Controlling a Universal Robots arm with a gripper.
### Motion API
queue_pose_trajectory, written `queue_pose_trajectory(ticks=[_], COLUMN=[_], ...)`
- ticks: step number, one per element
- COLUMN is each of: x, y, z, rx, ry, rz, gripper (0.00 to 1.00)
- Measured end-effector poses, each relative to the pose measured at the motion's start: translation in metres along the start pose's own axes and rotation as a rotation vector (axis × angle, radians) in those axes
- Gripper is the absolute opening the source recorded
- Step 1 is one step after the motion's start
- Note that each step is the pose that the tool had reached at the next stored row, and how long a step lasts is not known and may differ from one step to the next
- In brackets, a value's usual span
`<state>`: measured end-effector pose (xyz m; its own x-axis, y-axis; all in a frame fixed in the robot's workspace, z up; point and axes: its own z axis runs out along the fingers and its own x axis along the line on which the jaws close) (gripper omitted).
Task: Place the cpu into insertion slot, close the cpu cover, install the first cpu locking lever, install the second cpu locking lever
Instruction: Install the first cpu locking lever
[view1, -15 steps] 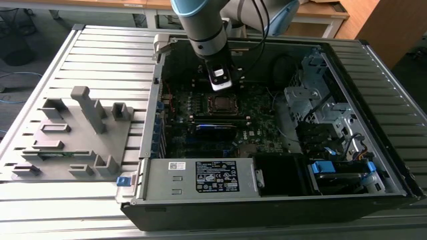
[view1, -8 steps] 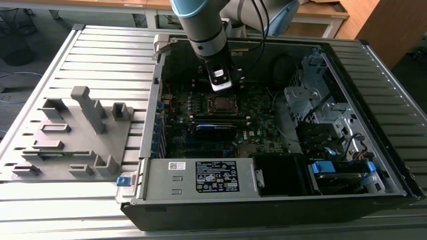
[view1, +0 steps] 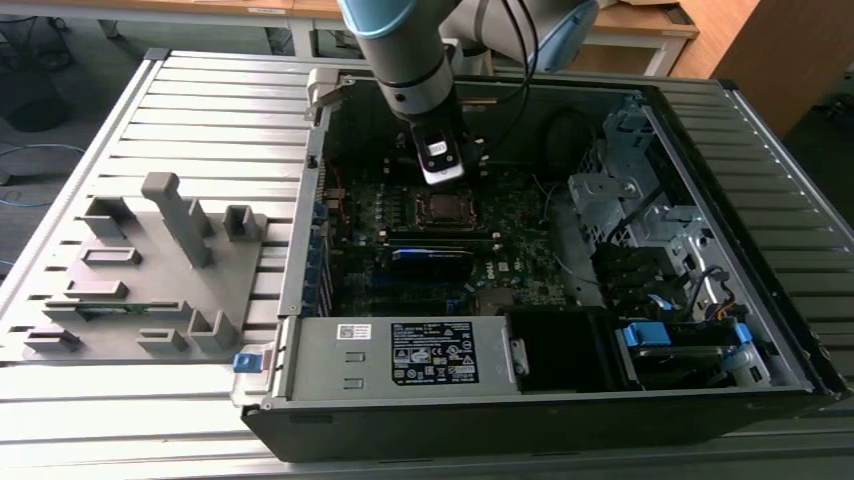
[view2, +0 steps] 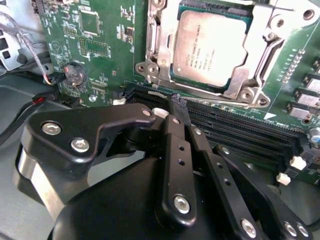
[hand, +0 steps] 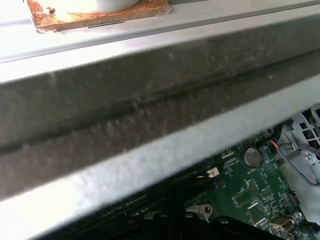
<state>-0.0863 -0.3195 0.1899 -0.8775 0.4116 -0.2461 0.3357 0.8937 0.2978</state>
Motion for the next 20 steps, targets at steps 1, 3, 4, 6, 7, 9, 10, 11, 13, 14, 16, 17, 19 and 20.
queue_pose_trajectory(ticks=[1,3,4,6,7,9,10,11,13,14,16,17,19,20], x=[-0.0004,-0.0012,-0.0014,-0.0018,-0.0019,-0.0021,-0.0021,-0.0021,-0.0021,-0.0022,-0.0023,-0.0025,-0.0030,-0.0031], y=[-0.0009,-0.0028,-0.0035,-0.0047,-0.0051,-0.0060,-0.0063,-0.0066,-0.0070,-0.0070,-0.0069,-0.0066,-0.0060,-0.0058], z=[0.0000,-0.0002,-0.0002,0.0000,0.0000,0.0005,0.0008,0.0011,0.0014,0.0014,0.0008,-0.0001,-0.0017,-0.0021], rx=[-0.0004,-0.0010,-0.0014,-0.0022,-0.0024,-0.0031,-0.0040,-0.0047,-0.0054,-0.0054,-0.0052,-0.0052,-0.0055,-0.0055], ry=[-0.0009,-0.0022,-0.0030,-0.0048,-0.0058,-0.0081,-0.0092,-0.0104,-0.0124,-0.0126,-0.0126,-0.0126,-0.0127,-0.0127], rz=[0.000,0.000,-0.001,-0.001,-0.001,-0.002,-0.002,-0.002,-0.003,-0.003,-0.003,-0.003,-0.003,-0.003], gripper=[0.11,0.11,0.11,0.11,0.11,0.11,0.11,0.11,0.11,0.11,0.11,0.11,0.11,0.11])
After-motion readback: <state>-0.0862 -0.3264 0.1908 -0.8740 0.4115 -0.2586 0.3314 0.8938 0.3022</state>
